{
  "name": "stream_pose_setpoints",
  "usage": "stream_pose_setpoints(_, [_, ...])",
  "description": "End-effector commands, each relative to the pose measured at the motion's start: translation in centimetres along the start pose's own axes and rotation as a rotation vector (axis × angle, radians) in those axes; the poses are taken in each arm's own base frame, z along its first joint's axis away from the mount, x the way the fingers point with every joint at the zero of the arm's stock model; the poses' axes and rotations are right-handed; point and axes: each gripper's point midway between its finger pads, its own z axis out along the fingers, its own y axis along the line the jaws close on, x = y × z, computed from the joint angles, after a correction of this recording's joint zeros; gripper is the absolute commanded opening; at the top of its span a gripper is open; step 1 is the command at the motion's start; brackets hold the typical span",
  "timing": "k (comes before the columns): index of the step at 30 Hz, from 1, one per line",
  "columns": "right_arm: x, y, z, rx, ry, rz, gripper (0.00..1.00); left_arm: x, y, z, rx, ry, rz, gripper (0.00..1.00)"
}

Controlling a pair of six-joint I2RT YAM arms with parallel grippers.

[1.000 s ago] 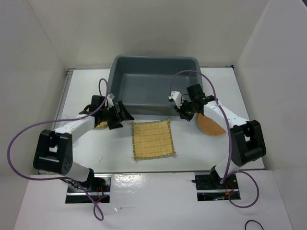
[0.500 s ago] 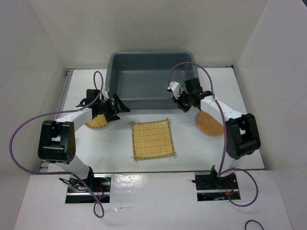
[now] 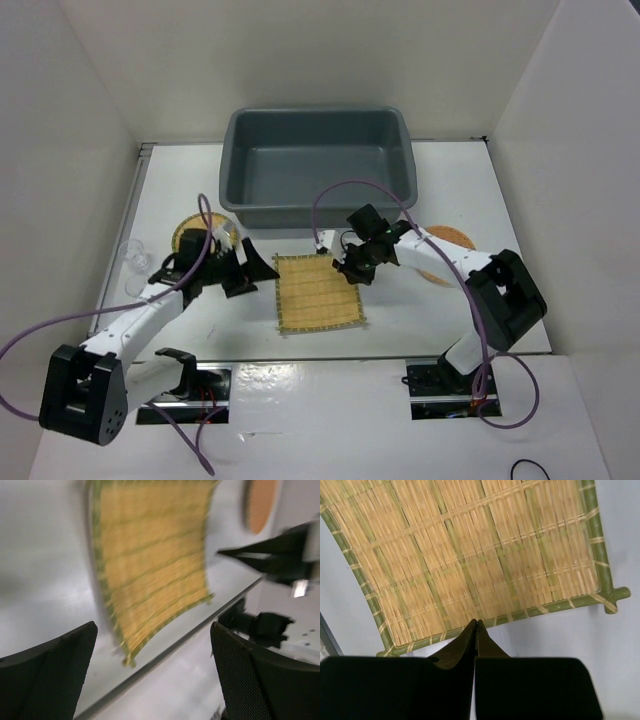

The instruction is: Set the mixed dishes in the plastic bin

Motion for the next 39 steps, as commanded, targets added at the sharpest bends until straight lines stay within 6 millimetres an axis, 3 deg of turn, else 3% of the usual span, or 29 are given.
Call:
stream_pose_setpoints(1, [0.7, 1.3, 1.1, -0.061, 0.025, 0.020, 0.00, 3.2, 1.5, 1.4, -0.055, 0.077, -0.052, 1.00])
stream_pose_setpoints(5, [2.4, 1.2, 2.8, -0.081, 0.089, 0.054, 0.00, 3.9, 2.9, 3.3, -0.117, 0.150, -0.043, 1.00])
stream_pose_setpoints(8, [4.1, 1.7, 4.1, -0.092, 0.145, 0.085, 0.00, 4.3, 2.9, 4.5, -0.122, 0.191, -0.023, 1.00])
stream_pose_setpoints(12, [5.8, 1.0, 5.2, -0.041, 0.184, 0.104, 0.00, 4.8, 2.6, 5.1, -0.099, 0.188, -0.021, 1.00])
stream_pose_setpoints(18, [5.7, 1.2, 5.6, -0.045, 0.185, 0.096, 0.00, 5.0, 1.4, 6.9, 0.000, 0.188, 0.004, 1.00])
stream_pose_setpoints(24, [6.3, 1.4, 5.8, -0.054, 0.199, 0.102, 0.00, 7.0, 1.5, 9.2, 0.099, 0.250, -0.002, 1.00])
stream_pose_setpoints(28, [6.1, 1.3, 5.9, -0.050, 0.192, 0.099, 0.00, 8.2, 0.9, 10.4, 0.192, 0.301, 0.006, 0.88])
stream_pose_setpoints(32, [5.9, 1.2, 5.7, -0.045, 0.185, 0.096, 0.00, 8.8, -0.2, 11.0, 0.277, 0.321, 0.028, 0.70])
stream_pose_setpoints(36, [5.9, 1.2, 5.7, -0.045, 0.185, 0.096, 0.00, 9.6, -1.2, 11.0, 0.302, 0.350, 0.044, 0.40])
stream_pose_setpoints(37, [5.9, 1.2, 5.7, -0.045, 0.185, 0.096, 0.00, 9.5, -1.4, 11.1, 0.301, 0.351, 0.044, 0.20])
stream_pose_setpoints(39, [6.0, 1.4, 5.5, -0.043, 0.182, 0.095, 0.00, 9.6, -1.7, 11.1, 0.286, 0.362, 0.047, 0.04])
